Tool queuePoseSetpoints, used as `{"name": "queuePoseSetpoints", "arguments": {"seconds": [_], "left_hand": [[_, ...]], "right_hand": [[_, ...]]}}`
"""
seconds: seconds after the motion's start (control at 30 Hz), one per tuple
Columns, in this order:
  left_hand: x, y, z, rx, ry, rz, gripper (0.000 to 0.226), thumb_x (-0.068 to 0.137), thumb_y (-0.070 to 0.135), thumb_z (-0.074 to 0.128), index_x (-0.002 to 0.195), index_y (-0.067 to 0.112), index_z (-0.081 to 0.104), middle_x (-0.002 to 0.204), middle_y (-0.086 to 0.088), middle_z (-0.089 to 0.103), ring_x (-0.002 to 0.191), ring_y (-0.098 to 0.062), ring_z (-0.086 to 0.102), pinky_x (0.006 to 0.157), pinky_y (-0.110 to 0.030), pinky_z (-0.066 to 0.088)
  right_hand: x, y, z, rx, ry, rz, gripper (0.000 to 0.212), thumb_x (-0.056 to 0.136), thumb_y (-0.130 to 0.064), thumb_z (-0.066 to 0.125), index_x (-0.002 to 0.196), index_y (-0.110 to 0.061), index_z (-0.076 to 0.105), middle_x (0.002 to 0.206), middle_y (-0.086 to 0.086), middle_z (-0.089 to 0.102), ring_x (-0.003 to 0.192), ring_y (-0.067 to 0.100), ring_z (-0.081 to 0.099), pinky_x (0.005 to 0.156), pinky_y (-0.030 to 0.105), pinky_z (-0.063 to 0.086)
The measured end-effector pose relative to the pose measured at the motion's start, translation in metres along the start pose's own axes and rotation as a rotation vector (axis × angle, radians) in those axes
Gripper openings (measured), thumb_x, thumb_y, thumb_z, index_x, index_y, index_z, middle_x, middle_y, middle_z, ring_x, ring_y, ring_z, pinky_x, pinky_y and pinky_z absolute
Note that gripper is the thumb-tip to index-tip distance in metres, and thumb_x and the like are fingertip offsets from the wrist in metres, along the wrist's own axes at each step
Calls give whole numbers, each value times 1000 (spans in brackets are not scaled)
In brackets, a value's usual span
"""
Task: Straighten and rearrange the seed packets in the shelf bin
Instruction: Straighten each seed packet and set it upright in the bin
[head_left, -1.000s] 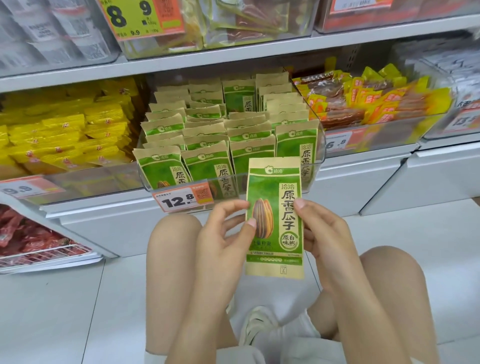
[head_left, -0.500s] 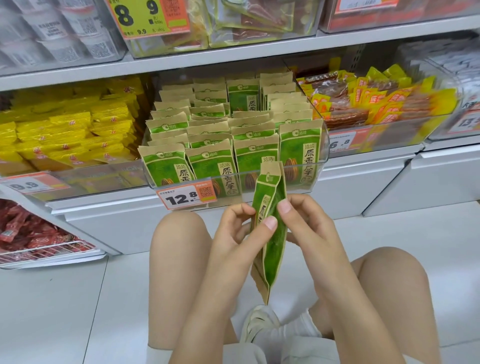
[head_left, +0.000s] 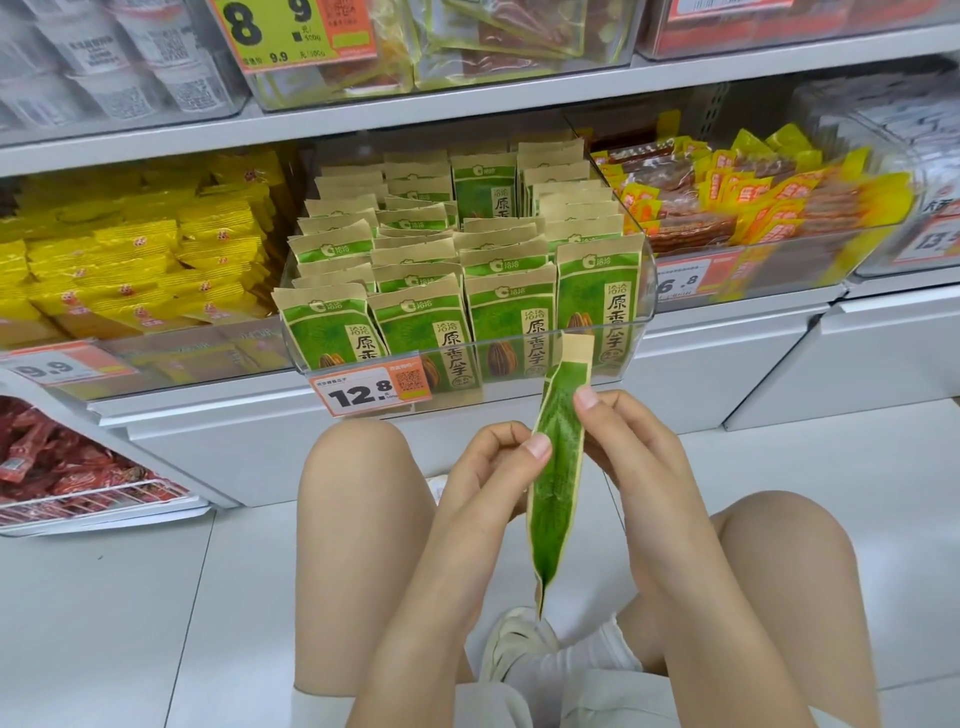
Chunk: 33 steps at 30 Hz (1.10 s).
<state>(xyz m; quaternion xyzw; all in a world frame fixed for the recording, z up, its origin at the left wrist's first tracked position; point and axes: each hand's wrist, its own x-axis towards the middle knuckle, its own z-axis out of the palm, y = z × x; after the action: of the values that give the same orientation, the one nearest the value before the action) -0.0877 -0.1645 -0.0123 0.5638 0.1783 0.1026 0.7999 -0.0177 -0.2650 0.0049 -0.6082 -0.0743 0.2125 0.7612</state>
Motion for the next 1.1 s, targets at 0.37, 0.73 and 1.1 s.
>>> {"name": "queuePoseSetpoints", "arguments": {"seconds": [0.37,0.73,1.1], "left_hand": [[5,10,-2,-32,192,112,46,80,40,72,101,2,58,80,-3,66,75,-14,63,67,-21,52],[6,15,-5,-196,376,172,71,71,54,70,108,-3,53,93,-15,59,107,-58,53,91,-56,50],[7,14,-5,-168,360,113,59,83,52,61,110,1,61,80,0,60,83,-20,58,83,-43,51]], "right_hand": [[1,7,-13,-120,-256,98,45,61,-44,77,89,-15,58,107,-4,70,106,8,64,99,26,44],[-6,1,-10,-147,-479,146,26,76,-19,67,88,-1,52,76,-12,69,72,2,64,72,13,46],[-7,-4,-7,-187,-440,133,25,84,-28,65,84,-3,62,72,-7,67,72,6,59,72,11,44]]}}
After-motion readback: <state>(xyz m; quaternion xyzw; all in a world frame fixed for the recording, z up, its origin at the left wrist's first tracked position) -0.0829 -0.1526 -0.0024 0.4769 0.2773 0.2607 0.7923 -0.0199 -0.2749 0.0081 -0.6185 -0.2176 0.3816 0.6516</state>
